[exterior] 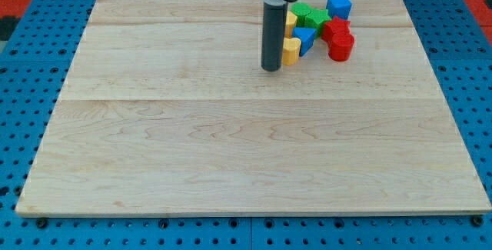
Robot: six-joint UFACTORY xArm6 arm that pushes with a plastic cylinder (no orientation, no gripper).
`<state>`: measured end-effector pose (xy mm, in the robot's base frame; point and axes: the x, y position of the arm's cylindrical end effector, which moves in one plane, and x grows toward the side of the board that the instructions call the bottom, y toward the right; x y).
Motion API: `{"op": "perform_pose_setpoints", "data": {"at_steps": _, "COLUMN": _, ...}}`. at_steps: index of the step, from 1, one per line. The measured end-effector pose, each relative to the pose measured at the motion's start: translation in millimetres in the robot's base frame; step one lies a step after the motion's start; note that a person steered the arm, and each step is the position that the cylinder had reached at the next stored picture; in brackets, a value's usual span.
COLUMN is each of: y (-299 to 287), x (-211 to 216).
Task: Place the yellow hexagon towards the bottom of the green circle
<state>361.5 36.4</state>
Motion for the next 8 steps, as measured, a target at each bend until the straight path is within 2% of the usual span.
{"op": "perform_pose_setpoints", "data": {"at_steps": 1, "y": 53.6, "x": -14.9}}
{"op": "perform_pose_setpoints", "data": {"at_steps": 2, "y": 32.3, "x": -1.8}}
{"op": "perform_pose_setpoints", "data": {"at_steps": 3, "y": 77.3, "x": 41.1}}
{"op": "perform_pose_setpoints", "data": {"at_steps": 4, "y": 154.3, "x": 40.0}}
{"op": "perform_pose_setpoints", "data": {"at_steps": 5, "y": 135.1, "x": -25.6}}
{"op": "perform_pose_setpoints", "data": {"at_steps": 6, "y": 128.3, "x": -33.9}}
{"op": "perform_pose_setpoints", "data": {"at_steps": 8, "y": 170.7, "x": -31.0}}
